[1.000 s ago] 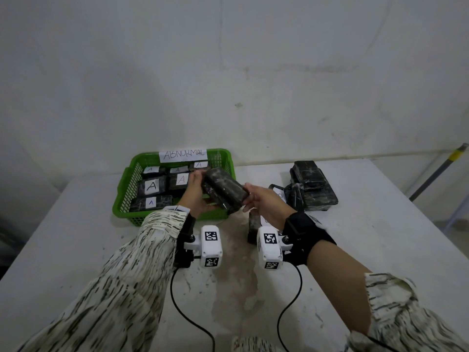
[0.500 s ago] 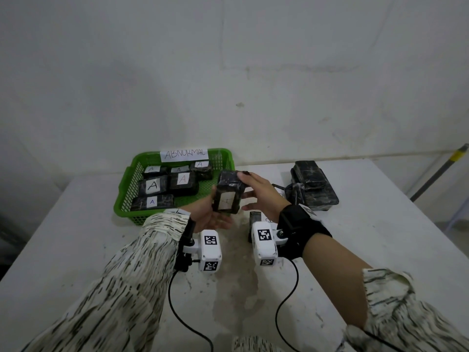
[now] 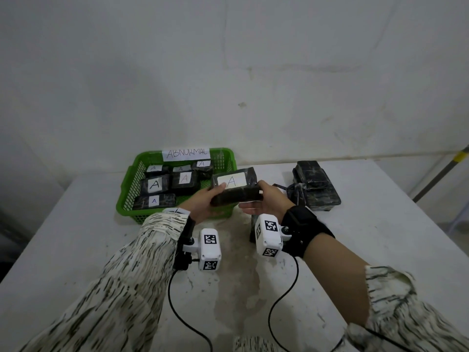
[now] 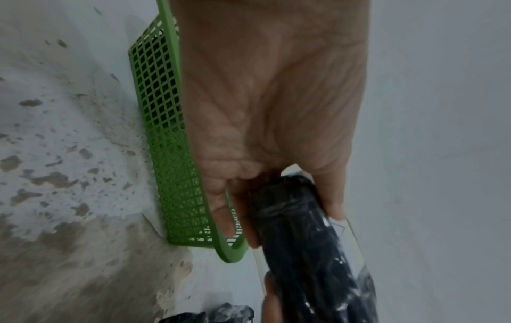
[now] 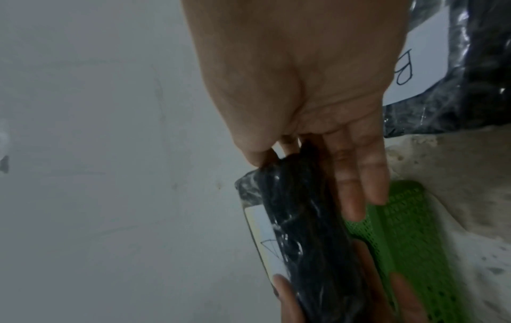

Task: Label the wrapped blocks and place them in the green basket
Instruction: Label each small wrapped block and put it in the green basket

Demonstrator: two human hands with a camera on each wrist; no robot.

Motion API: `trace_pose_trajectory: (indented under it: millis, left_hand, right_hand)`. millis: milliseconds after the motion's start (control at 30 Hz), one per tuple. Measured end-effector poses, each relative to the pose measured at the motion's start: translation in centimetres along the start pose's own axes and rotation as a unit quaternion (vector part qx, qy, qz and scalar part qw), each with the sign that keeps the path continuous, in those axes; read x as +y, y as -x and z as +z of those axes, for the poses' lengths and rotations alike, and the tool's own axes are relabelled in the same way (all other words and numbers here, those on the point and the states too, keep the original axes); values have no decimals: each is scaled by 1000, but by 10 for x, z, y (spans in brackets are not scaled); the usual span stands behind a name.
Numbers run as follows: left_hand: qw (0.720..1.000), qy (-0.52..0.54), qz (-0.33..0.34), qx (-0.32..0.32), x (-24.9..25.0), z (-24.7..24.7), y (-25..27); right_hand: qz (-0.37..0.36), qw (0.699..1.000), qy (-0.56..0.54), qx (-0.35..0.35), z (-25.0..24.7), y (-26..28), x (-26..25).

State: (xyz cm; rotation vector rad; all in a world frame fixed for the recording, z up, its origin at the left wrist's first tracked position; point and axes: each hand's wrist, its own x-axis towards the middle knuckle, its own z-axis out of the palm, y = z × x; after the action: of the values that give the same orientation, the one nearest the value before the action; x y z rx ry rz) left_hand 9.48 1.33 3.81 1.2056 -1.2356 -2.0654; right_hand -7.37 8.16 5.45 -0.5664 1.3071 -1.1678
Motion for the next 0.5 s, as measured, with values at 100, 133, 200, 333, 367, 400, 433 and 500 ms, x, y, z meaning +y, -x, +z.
trace_pose_trajectory:
  millis: [100,133,200,333,367,400,433,500]
  left_hand:
    - [998,0,14,55,-1,-9,1]
    - [997,-9,12,71,-3,-15,1]
    - [995,-23,16,92,-6,-28,0]
    - [981,-132,44,138,-9,-48,1]
    - [971,-174,63,153,-8,-52,2]
    - [959,-203,87,175,-8,-57,3]
    - [948,-219,113,202,-7,-62,5]
    - [917,-249,152,273,-7,-77,4]
  right_hand:
    - [3,998,67,10,4,-4,5]
    - [1,998,70,10,5,-7,6]
    - [4,996,86,-10,12,-11,6]
    - [3,986,163,-26,33,-26,6]
    - [-3,987,162,-18,38,-31,6]
    - [-10,987,157,-12,44,-35,5]
    - [-16,988,153,-7,50,-40,4]
    - [-28,989,144,10,59,-50,4]
